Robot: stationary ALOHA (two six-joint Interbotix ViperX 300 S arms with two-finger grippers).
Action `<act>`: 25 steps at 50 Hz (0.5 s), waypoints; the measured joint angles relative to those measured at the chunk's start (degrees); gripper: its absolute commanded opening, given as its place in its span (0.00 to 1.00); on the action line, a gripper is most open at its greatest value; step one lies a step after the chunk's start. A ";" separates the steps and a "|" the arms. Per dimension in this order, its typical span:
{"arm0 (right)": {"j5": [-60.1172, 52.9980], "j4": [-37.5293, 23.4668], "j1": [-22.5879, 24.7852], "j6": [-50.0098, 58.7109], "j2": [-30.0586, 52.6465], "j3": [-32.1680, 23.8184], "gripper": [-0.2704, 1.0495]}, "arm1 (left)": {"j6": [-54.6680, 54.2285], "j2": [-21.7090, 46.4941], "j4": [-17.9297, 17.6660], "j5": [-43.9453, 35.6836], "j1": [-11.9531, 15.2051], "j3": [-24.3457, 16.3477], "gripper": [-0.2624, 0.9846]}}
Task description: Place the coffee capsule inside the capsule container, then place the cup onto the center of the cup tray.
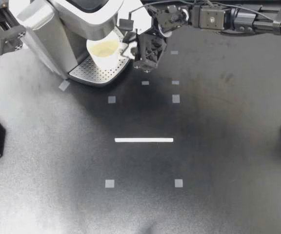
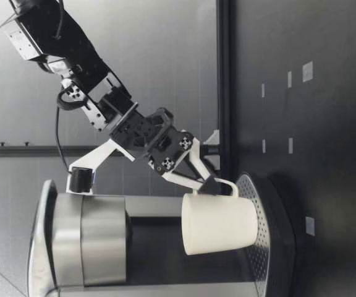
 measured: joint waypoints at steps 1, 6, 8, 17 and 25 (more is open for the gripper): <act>0.00 0.09 0.00 0.09 0.09 -0.09 0.65 | 0.00 0.00 0.00 0.00 0.00 0.00 0.26; -0.09 0.00 0.00 0.18 0.00 -0.09 0.65 | -0.09 -0.09 0.00 -0.09 0.00 0.44 0.26; -0.09 0.00 0.00 0.18 0.09 -0.09 0.65 | -0.18 -0.09 0.00 -0.18 0.00 0.62 0.26; -0.53 0.00 0.00 -0.09 -1.14 1.67 0.65 | -0.26 -0.18 0.09 -2.11 0.00 1.58 0.26; -2.11 0.00 0.00 0.44 -5.36 5.89 0.65 | -0.35 -0.18 0.35 -5.36 2.11 2.02 0.26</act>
